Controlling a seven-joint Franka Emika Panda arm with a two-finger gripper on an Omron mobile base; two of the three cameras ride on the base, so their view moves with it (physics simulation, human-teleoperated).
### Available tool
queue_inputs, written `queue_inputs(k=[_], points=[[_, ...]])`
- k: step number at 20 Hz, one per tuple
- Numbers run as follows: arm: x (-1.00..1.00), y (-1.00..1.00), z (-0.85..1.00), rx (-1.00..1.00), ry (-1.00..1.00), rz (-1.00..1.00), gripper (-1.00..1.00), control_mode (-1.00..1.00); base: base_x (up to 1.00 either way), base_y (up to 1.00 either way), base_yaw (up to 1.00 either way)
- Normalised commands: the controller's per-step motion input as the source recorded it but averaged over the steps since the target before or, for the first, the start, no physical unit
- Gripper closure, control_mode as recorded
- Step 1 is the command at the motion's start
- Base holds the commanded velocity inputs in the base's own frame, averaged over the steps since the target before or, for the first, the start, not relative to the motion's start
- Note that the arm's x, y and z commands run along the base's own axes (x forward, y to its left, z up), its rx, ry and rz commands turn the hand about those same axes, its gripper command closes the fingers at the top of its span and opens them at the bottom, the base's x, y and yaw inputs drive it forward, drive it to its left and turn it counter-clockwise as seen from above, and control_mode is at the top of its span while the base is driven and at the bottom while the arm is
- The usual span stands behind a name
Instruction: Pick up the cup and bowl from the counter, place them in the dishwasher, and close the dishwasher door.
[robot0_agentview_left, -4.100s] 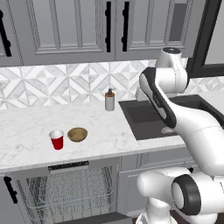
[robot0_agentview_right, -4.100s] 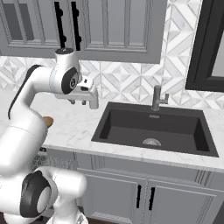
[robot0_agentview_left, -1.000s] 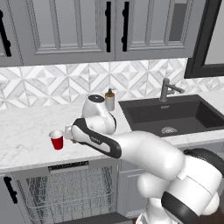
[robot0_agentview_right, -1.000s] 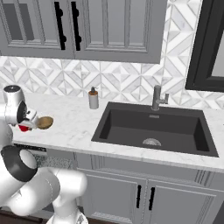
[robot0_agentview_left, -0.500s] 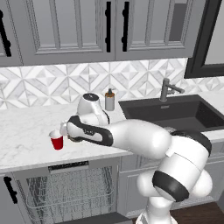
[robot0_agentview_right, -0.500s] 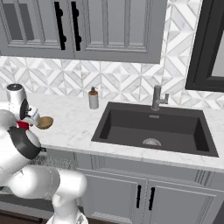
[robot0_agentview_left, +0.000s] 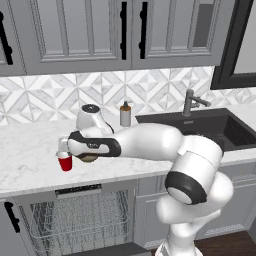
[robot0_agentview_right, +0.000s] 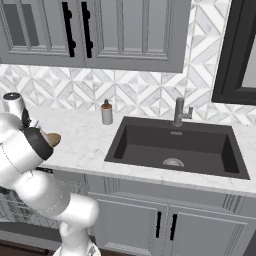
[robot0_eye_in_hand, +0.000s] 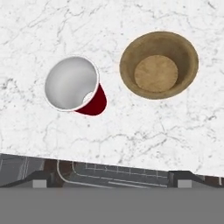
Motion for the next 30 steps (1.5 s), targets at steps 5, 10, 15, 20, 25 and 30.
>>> queue_inputs(k=[5, 10, 15, 20, 25, 30], points=[[0.18, 0.3, -0.12, -0.04, 0.0, -0.04, -1.0, -1.0, 0.0, 0.0, 0.0], [0.27, 0.17, -0.21, -0.04, 0.0, -0.1, -1.0, -1.0, 0.0, 0.0, 0.0], [0.36, 0.04, -0.01, 0.0, 0.0, -0.05, -1.0, -1.0, 0.0, 0.0, 0.0], [0.35, 0.03, -0.14, 0.0, 0.03, 0.0, -1.0, -1.0, 0.0, 0.0, 0.0], [0.24, 0.17, -0.14, 0.0, 0.01, -0.01, -1.0, -1.0, 0.0, 0.0, 0.0], [0.26, 0.21, -0.17, 0.0, 0.0, -0.01, -1.0, -1.0, 0.0, 0.0, 0.0]])
